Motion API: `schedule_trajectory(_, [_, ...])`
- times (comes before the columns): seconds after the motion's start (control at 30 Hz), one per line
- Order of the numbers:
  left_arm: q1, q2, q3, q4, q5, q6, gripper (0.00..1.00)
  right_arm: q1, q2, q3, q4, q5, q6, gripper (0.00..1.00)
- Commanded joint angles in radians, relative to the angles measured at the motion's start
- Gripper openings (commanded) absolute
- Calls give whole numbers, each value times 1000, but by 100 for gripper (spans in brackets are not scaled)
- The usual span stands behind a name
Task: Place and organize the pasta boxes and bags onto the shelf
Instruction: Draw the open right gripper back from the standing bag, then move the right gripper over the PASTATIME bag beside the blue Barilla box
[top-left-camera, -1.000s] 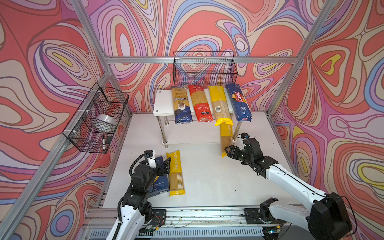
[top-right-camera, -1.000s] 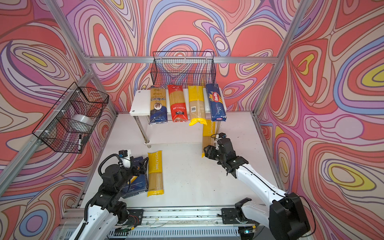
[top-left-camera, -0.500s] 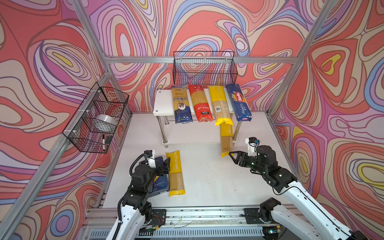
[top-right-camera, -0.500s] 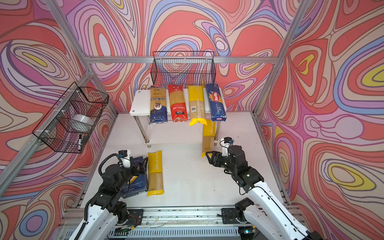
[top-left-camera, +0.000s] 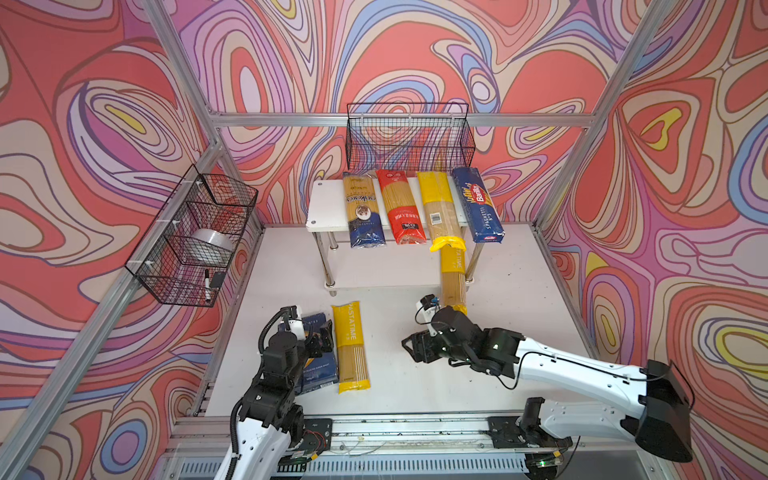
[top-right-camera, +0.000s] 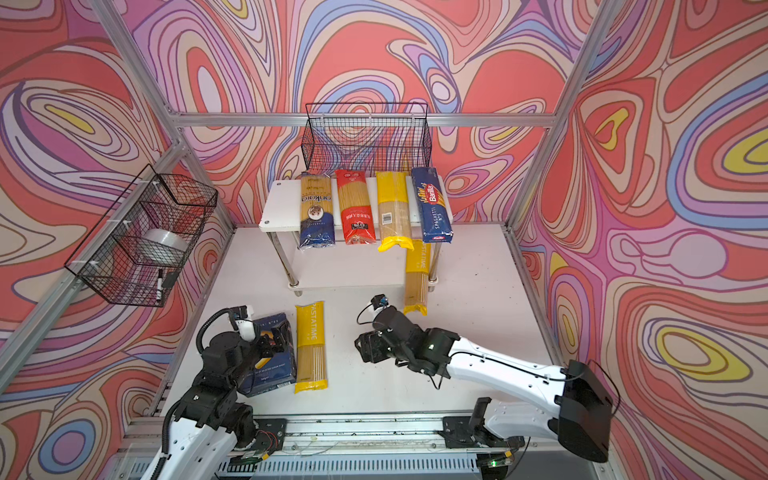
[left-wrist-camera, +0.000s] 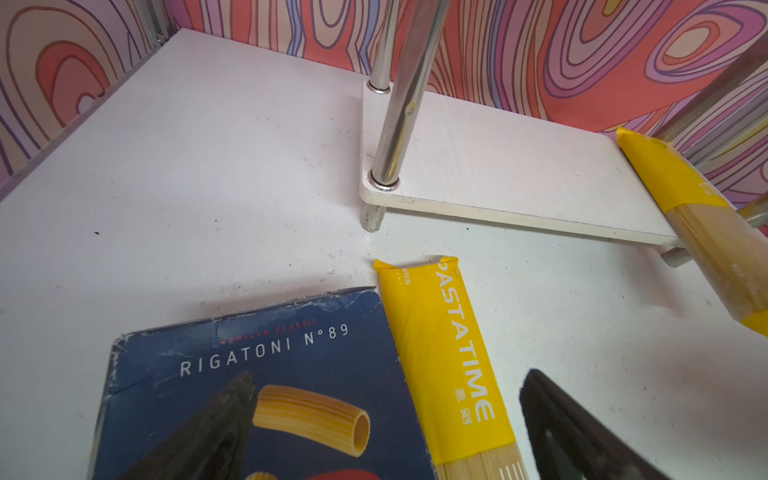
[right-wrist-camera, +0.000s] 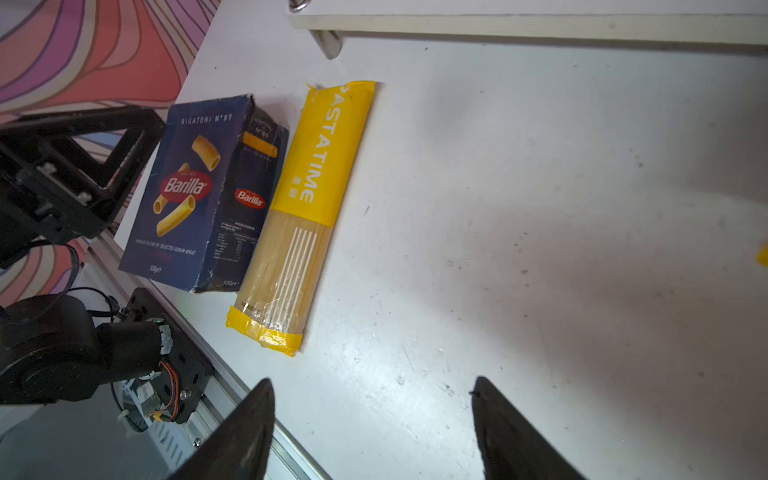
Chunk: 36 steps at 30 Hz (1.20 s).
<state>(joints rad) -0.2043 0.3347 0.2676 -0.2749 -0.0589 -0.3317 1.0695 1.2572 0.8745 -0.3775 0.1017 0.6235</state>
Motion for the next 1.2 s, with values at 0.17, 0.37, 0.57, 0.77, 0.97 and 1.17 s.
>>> schedule_trajectory(0.17, [5, 94, 57, -50, -96, -29, 100, 135, 272, 124, 121, 153, 55, 82])
schedule_trajectory(0.37, [6, 173, 73, -6, -5, 9, 100, 179, 450, 201, 239, 113, 86, 86])
schedule_trajectory(0.57, [6, 95, 55, -26, -5, 10, 100, 185, 590, 282, 249, 108, 104, 91])
schedule_trajectory(0.77, [6, -39, 28, -73, -17, 5, 100, 186, 674, 347, 221, 135, 83, 92])
schedule_trajectory(0.97, [6, -111, 16, -102, -29, 1, 100, 187, 745, 416, 160, 146, 61, 93])
schedule_trajectory(1.17, [6, -86, 20, -89, -18, 3, 100, 187, 773, 417, 138, 157, 73, 95])
